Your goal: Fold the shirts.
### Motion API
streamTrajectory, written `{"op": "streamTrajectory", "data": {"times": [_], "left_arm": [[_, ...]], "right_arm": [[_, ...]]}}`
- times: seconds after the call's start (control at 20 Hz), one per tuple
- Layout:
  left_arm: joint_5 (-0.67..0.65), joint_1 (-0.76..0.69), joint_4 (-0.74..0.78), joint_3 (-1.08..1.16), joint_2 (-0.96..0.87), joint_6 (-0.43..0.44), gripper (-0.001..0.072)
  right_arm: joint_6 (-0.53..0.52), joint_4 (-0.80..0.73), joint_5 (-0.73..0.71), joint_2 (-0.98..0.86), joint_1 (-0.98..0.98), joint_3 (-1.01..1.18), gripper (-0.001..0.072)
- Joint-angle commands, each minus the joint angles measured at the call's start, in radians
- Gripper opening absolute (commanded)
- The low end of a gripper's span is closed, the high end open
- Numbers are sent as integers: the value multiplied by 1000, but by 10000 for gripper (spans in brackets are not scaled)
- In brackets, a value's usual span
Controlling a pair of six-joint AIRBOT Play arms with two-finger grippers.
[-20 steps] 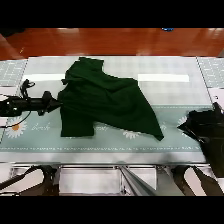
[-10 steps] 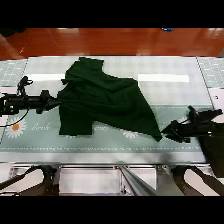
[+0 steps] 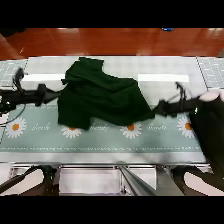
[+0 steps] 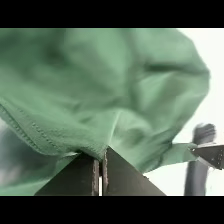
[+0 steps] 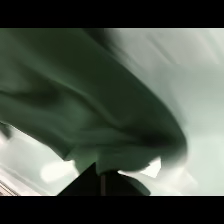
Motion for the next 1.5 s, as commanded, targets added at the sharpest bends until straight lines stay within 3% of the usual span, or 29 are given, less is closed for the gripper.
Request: {"op": "streamTrajectory", "data": {"times": [0.0,0.15,0.3,0.4,0.65,0.8,0.9,1.1,1.45], "left_arm": [[6,13,-127,180,89,33,22],[66,-18,-127,491,144,13,21],[89,-46,-84,798,164,-51,21],[89,-45,39,978,191,-120,21],[89,-43,241,1184,339,-150,22],[17,-40,394,1184,458,-151,22],[-36,-66,496,1173,518,-211,22],[-68,-192,553,1088,594,-234,22],[-66,-261,555,713,510,-237,23]], "right_arm": [[104,-113,69,60,27,398,23],[212,-344,108,61,50,861,23],[256,-399,211,60,50,1242,23],[263,-414,248,95,50,1366,23],[234,-439,246,298,50,1366,23],[240,-513,303,403,50,1366,23],[256,-522,360,449,50,1366,23],[286,-523,465,500,50,1257,23],[205,-314,219,458,50,716,23]]}}
